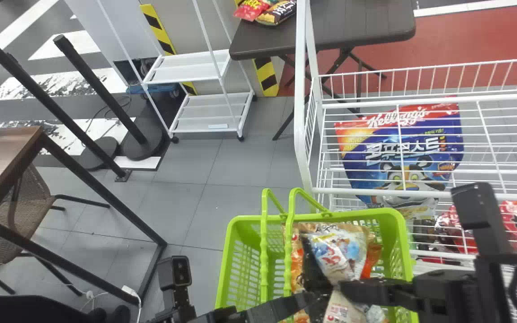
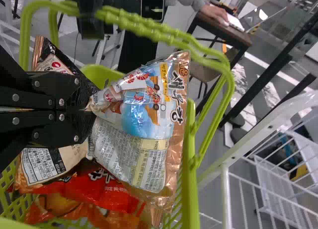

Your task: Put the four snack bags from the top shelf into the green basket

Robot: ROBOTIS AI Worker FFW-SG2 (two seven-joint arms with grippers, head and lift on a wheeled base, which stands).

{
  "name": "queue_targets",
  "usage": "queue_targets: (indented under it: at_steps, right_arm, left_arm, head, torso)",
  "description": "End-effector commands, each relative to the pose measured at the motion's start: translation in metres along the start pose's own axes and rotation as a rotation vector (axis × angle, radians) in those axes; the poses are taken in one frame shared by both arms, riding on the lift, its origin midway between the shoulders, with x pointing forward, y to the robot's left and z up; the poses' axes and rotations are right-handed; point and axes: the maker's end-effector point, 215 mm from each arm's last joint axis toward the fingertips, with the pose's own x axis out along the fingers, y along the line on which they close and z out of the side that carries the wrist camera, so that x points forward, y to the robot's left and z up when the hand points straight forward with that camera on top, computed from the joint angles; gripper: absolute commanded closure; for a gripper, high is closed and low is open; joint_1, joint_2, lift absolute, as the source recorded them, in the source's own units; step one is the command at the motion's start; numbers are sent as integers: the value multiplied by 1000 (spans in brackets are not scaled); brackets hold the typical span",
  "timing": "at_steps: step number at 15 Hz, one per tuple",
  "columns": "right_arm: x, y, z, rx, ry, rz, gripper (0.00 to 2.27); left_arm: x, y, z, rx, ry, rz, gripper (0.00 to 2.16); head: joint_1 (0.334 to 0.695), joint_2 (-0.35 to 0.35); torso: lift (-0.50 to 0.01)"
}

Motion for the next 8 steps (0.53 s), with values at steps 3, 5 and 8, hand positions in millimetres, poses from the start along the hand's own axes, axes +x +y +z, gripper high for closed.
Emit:
queue_targets:
  at_steps: [3,5,8]
  right_arm:
    - [43,10,21,-60,-28,54,2250]
    - [55,11,19,-81,9,43,1750]
    - [48,3,-1,-47,63,31,-1]
  left_arm:
    - [9,-3,-8,-16,17,-22,2148]
    - [10,-3,-9,-22,19,-26,2148]
    - [8,-2,-8,-17,18,-21,2148]
  head:
    - [695,350]
    - [695,350]
    - [695,350]
  torso:
    - [0]
    - [0]
    - [0]
